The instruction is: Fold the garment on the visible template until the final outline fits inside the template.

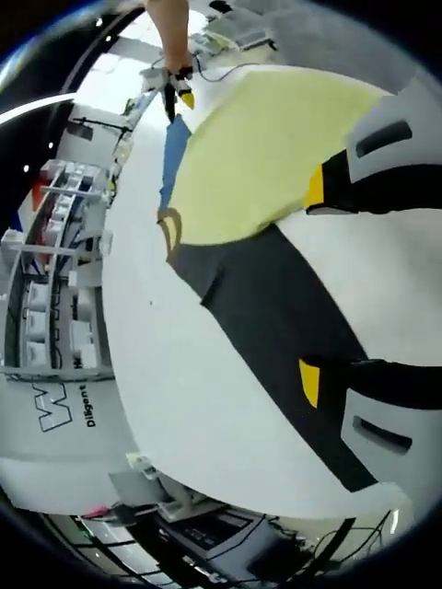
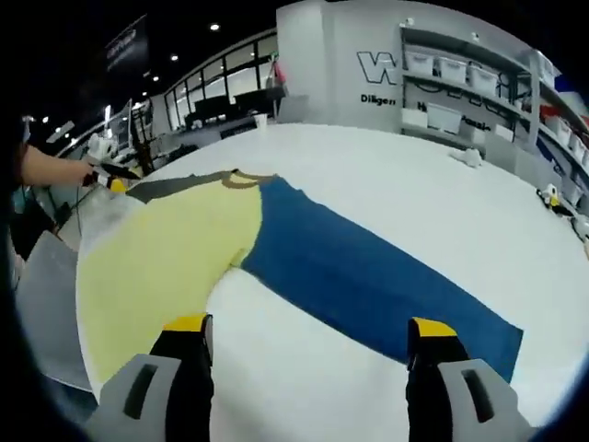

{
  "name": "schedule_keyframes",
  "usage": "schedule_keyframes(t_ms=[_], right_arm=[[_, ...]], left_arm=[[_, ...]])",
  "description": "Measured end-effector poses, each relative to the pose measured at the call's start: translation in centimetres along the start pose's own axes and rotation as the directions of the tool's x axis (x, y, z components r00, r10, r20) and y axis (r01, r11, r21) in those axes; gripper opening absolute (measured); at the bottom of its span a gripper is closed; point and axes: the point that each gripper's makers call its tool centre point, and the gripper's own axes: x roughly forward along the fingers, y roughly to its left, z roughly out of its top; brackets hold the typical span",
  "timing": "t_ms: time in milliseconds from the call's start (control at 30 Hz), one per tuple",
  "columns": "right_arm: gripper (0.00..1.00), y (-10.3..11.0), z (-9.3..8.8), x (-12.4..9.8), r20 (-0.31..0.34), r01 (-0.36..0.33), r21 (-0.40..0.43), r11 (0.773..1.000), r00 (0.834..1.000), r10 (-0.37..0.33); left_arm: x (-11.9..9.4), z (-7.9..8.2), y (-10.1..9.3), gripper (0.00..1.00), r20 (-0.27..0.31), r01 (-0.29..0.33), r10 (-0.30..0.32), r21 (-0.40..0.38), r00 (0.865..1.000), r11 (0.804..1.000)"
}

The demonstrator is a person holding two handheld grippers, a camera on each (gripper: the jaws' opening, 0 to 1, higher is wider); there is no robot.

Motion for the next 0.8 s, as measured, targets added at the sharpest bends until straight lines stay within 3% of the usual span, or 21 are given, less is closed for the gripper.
schedule_keyframes(t_ms=[33, 167, 267, 367, 433, 567, 667, 800], right_arm=[[0.86, 0.5, 0.2, 0.2, 0.007, -0.011, -0.017, 1.0, 1.0, 0.011], [0.9, 6.0, 1.4, 1.7, 0.024, -0.131, -0.086, 0.988, 0.991, 0.133], [0.92, 9.1, 2.2, 2.9, 0.032, -0.204, -0.135, 0.97, 0.977, 0.21], [0.95, 11.6, 2.2, 4.4, -0.004, -0.263, -0.216, 0.94, 0.963, 0.269], [0.97, 12.6, 1.8, 5.3, -0.048, -0.295, -0.28, 0.913, 0.955, 0.294], [0.99, 13.7, 1.8, 6.5, -0.077, -0.328, -0.323, 0.888, 0.944, 0.321], [0.99, 13.9, 0.7, 7.1, -0.113, -0.352, -0.322, 0.879, 0.936, 0.333], [1.0, 13.6, -1.8, 6.9, -0.18, -0.359, -0.324, 0.875, 0.932, 0.315]], left_arm=[[0.1, 0.1, -0.9, 0.66, 0.002, 0.018, -0.018, 0.008, 1.0, 1.0], [0.7, -0.2, -5.2, 0.68, 0.0, 0.101, -0.101, 0.056, 0.995, 0.993], [1.3, -0.7, -8.4, 0.69, -0.014, 0.168, -0.168, 0.073, 0.986, 0.983], [2.1, -2.0, -12.2, 0.71, -0.052, 0.239, -0.234, 0.11, 0.971, 0.965], [2.4, -2.5, -14.2, 0.73, -0.064, 0.274, -0.268, 0.122, 0.961, 0.954], [2.9, -3.3, -17.2, 0.75, -0.089, 0.326, -0.315, 0.148, 0.945, 0.934], [3.1, -4.3, -18.3, 0.77, -0.116, 0.352, -0.336, 0.161, 0.935, 0.922], [3.5, -6.1, -17.9, 0.79, -0.159, 0.348, -0.325, 0.149, 0.932, 0.926]])
